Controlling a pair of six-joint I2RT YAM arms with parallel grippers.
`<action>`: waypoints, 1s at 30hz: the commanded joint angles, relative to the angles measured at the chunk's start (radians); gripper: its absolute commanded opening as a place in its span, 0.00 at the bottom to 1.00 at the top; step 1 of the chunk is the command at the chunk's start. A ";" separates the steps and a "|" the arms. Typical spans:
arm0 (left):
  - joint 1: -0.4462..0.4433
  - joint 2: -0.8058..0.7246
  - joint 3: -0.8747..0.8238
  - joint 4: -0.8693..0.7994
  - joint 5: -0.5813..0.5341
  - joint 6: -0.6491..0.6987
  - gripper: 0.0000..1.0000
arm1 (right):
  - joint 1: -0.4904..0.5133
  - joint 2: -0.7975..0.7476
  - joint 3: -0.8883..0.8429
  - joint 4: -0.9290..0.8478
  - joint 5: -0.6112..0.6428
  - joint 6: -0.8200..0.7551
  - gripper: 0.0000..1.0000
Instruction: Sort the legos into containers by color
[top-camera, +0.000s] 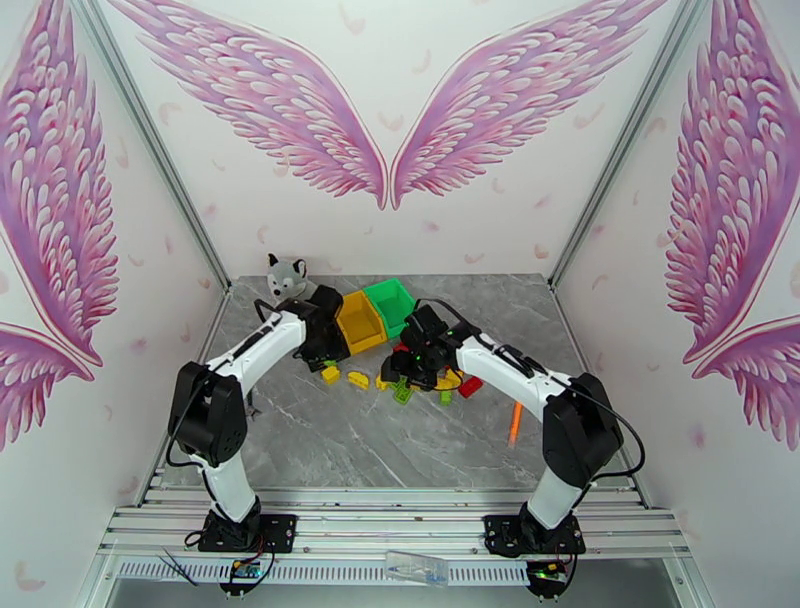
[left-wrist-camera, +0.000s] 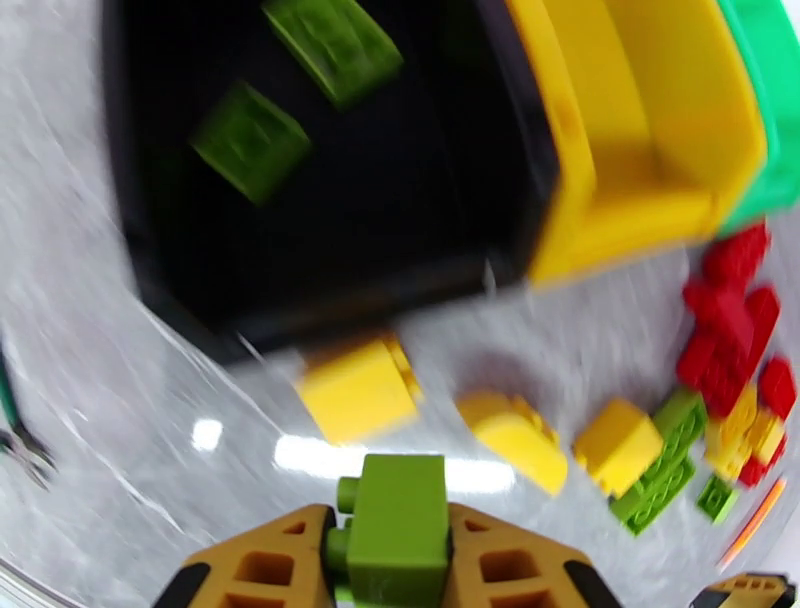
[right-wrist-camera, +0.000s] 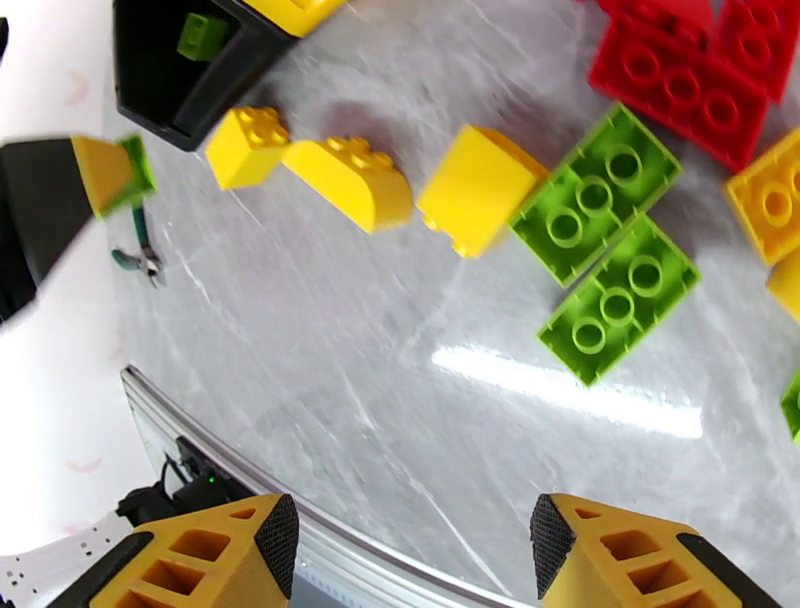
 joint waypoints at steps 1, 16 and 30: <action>0.045 0.083 0.109 -0.030 -0.030 0.055 0.28 | -0.003 0.028 0.056 -0.078 0.013 -0.052 0.69; -0.010 0.112 0.215 -0.070 -0.030 0.093 0.66 | -0.065 -0.013 -0.021 -0.087 0.077 -0.044 0.75; -0.354 -0.002 -0.044 0.073 0.068 0.117 0.70 | -0.207 -0.189 -0.278 -0.076 0.113 -0.038 0.66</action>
